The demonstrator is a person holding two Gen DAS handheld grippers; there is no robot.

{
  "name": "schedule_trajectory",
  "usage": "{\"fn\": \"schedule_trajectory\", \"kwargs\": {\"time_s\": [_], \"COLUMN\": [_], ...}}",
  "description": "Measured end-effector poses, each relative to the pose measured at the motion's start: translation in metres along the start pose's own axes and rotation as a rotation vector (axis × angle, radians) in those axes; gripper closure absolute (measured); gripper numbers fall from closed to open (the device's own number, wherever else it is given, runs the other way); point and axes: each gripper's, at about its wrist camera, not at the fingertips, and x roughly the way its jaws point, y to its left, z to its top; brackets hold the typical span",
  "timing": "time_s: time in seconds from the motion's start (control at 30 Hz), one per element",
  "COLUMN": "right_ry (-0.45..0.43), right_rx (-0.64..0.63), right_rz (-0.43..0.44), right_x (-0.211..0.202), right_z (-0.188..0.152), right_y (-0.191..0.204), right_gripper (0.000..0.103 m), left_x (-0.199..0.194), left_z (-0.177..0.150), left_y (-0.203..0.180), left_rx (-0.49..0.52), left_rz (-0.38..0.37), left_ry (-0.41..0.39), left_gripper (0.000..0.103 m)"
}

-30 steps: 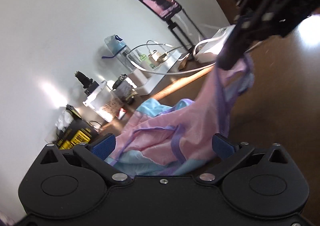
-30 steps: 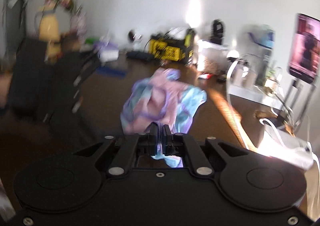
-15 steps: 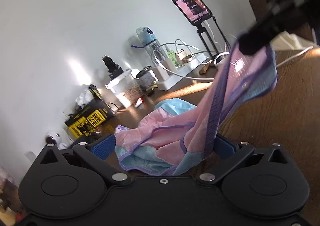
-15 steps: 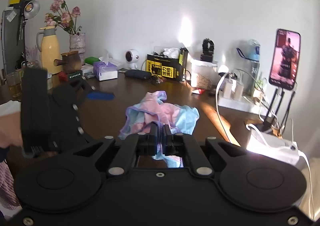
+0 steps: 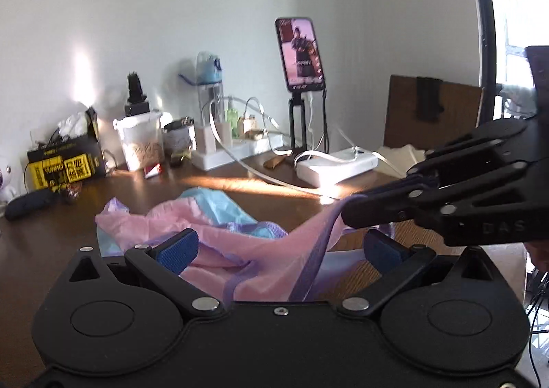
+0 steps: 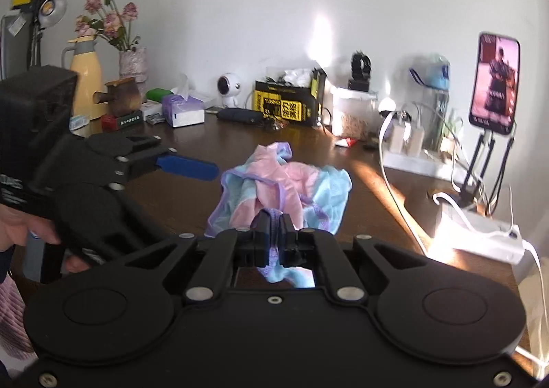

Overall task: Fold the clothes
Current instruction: 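Grasp the garment's purple waistband with the right gripper while the left gripper grasps another edge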

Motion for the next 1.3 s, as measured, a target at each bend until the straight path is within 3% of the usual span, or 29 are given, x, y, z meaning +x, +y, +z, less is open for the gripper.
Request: {"fn": "schedule_trajectory", "kwargs": {"time_s": [0.13,0.23,0.4,0.63,0.73,0.93,1.0,1.07,1.13,1.17,1.23,1.3], "right_ry": [0.011,0.009,-0.008,-0.013,-0.012,0.003,0.007,0.012,0.017,0.019,0.02,0.017], "right_rx": [0.001,0.008,0.017,0.015,0.041,0.044,0.039,0.041,0.048,0.052,0.057,0.052], "right_rz": [0.006,0.017,0.017,0.003,-0.013,0.016,0.015,0.009,-0.003,-0.004,-0.006,-0.013], "right_x": [0.001,0.001,-0.001,-0.008,-0.009,-0.008,-0.008,-0.008,-0.008,-0.009,-0.009,-0.01], "right_z": [-0.004,-0.004,-0.001,-0.003,-0.004,-0.009,-0.011,-0.012,-0.014,-0.015,-0.016,-0.016], "right_y": [0.001,0.001,-0.001,-0.003,-0.009,-0.006,-0.004,-0.004,-0.005,-0.006,-0.006,-0.006], "right_gripper": [0.096,0.096,0.096,0.096,0.096,0.095,0.095,0.095,0.095,0.095,0.095,0.095], "left_x": [0.007,0.016,0.019,0.028,0.027,0.026,0.029,0.027,0.026,0.025,0.023,0.021], "left_z": [-0.004,-0.007,-0.011,-0.023,-0.031,-0.035,-0.038,-0.037,-0.037,-0.036,-0.036,-0.036], "left_y": [0.009,0.002,-0.016,-0.011,-0.013,-0.023,-0.027,-0.029,-0.029,-0.029,-0.027,-0.025], "left_rx": [-0.086,-0.073,-0.006,0.123,0.23,0.338,0.36,0.359,0.339,0.322,0.29,0.249], "left_rz": [0.042,0.089,0.123,0.413,0.503,0.588,0.558,0.51,0.469,0.449,0.402,0.389], "left_ry": [0.012,0.044,0.051,0.09,0.102,0.078,0.094,0.094,0.105,0.113,0.119,0.114], "left_gripper": [0.0,0.0,0.0,0.0,0.0,0.0,0.0,0.007,0.037,0.043,0.072,0.08]}}
